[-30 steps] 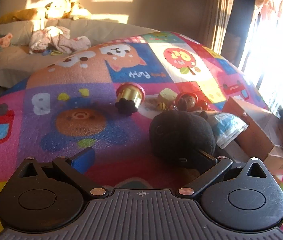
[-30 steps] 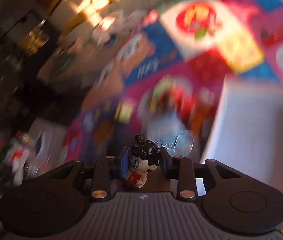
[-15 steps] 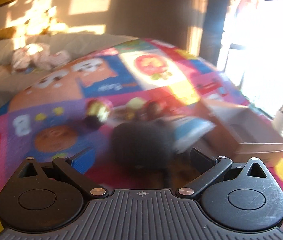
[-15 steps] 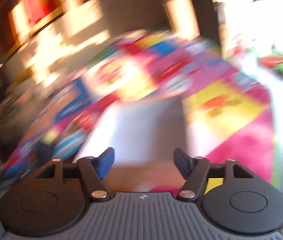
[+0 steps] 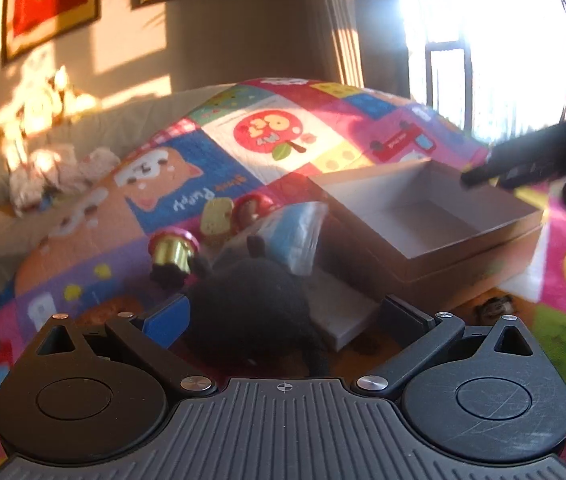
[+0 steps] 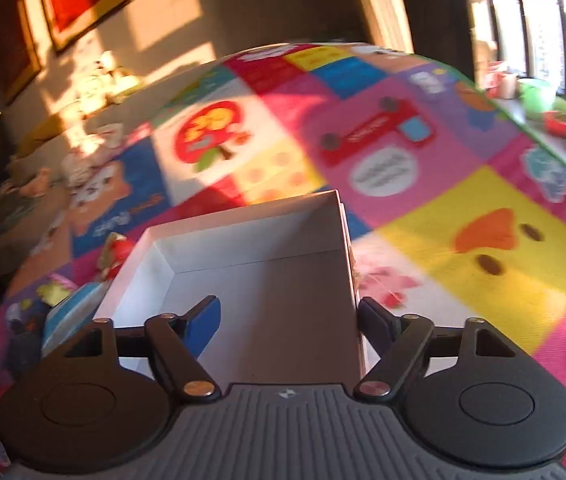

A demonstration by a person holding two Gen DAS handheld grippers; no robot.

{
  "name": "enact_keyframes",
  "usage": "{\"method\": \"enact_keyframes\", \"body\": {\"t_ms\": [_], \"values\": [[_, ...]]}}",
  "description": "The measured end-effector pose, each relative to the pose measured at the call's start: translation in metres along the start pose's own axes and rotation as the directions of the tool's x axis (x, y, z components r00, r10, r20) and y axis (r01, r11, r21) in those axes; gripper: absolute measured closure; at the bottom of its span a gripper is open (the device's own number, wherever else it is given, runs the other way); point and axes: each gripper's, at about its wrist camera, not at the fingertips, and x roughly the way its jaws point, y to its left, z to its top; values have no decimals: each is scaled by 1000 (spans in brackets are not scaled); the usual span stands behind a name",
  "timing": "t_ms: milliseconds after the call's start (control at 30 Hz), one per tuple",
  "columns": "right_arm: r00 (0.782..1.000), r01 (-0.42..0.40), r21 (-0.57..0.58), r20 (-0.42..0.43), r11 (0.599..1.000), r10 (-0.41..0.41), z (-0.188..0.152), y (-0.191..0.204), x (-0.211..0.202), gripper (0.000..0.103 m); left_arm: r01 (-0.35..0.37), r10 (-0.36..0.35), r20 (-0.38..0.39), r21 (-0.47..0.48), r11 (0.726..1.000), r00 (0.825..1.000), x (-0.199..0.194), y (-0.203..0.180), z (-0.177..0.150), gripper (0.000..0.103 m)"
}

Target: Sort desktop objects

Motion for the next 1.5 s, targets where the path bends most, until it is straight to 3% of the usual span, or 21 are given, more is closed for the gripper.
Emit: {"method": "enact_keyframes", "body": {"t_ms": [133,200,300,367,433,467,567,667,733,767,867,933,1067,1233,1333,1400,1500], "values": [[993,5,-48,121,999,1,-10,19,-42,26,-65,67,-8,116,991,998,23,-9,9,0],[991,-19,-92,133,996,31,-22,27,-62,21,-125,127,-3,148,981,992,36,-7,13,0],[992,-94,-135,70,986,104,-44,38,-81,17,-255,253,34,160,954,967,47,5,18,0],[990,-139,-159,14,977,143,-59,48,-81,16,-340,338,41,140,930,940,51,20,19,0],[986,-169,-194,-37,966,165,-74,59,-75,16,-399,397,42,128,908,917,50,33,19,0],[985,-173,-216,-53,961,165,-81,65,-71,16,-407,405,37,116,906,913,47,40,20,0],[984,-170,-243,-94,955,151,-94,78,-53,16,-361,360,19,60,931,933,29,58,20,0],[979,-184,-231,-132,955,157,-102,87,-37,18,-238,238,-3,-11,971,971,8,67,13,0],[978,-177,-240,-149,954,144,-105,91,-32,39,-144,143,-26,-46,988,989,-1,69,6,0],[976,-182,-243,-166,953,143,-106,92,-31,44,-111,108,-40,-58,992,993,-4,68,1,0],[969,-200,-241,-190,950,156,-110,91,-39,46,-62,58,-63,-67,996,996,-4,63,-8,0],[964,-221,-249,-202,943,173,-116,89,-51,46,-72,68,-71,-62,995,995,1,60,-9,0],[976,-183,-274,-166,944,141,-131,81,-75,46,-69,65,-62,-68,995,996,15,57,-4,0],[991,-99,-173,-102,980,83,-137,57,-84,29,-109,103,-104,-56,992,989,41,59,4,0],[994,-91,-108,-71,990,84,-138,46,-85,24,-83,82,-122,-2,997,989,41,50,-2,0],[996,-76,-87,-51,993,71,-137,43,-86,19,-108,113,-118,49,993,987,40,41,-8,0],[996,-76,-64,-53,995,72,-136,41,-84,19,-126,130,-118,42,991,985,42,39,-10,0]]}}
